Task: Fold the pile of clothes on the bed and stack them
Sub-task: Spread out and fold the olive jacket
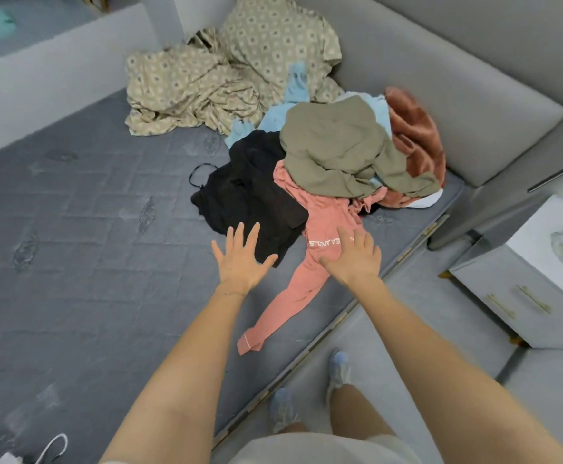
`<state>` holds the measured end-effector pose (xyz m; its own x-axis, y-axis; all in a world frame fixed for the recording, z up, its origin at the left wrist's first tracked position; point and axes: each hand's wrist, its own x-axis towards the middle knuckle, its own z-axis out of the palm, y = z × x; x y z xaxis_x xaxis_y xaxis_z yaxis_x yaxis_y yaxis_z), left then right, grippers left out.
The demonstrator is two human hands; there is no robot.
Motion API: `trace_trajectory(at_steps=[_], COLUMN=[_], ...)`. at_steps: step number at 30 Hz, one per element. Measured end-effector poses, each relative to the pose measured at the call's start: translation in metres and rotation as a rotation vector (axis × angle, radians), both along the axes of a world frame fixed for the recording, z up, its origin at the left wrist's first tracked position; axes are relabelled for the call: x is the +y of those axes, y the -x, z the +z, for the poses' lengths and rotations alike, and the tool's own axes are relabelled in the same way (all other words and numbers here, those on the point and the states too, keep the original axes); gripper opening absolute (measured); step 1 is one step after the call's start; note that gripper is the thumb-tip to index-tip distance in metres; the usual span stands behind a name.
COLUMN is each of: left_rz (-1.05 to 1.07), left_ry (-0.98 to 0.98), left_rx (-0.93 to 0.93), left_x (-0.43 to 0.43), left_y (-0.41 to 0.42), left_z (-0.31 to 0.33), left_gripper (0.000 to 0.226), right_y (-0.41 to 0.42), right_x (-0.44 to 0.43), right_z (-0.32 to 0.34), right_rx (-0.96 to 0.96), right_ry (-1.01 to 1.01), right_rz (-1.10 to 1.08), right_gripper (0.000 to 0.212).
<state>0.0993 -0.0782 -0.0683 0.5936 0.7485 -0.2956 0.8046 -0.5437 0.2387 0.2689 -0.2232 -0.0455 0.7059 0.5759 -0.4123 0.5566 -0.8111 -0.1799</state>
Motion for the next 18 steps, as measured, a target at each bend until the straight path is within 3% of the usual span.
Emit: trace_trajectory(at_steps=[7,18], left_rz=[-0.021,0.137], left_ry=[-0.007,0.062], left_rx=[-0.054,-0.053], left_x=[0.028,0.066], left_y=[-0.122,-0.324], left_z=[-0.012,-0.027], left_gripper=[0.08,0.081], right_y=[-0.126,-0.331], right_x=[0.03,0.115], right_z=[-0.011,-0.017], right_rx=[-0.046,-0.013], right_ry=[-0.067,-0.058], right_rz=[-0.018,0.194], right_gripper=[0.09,0.088])
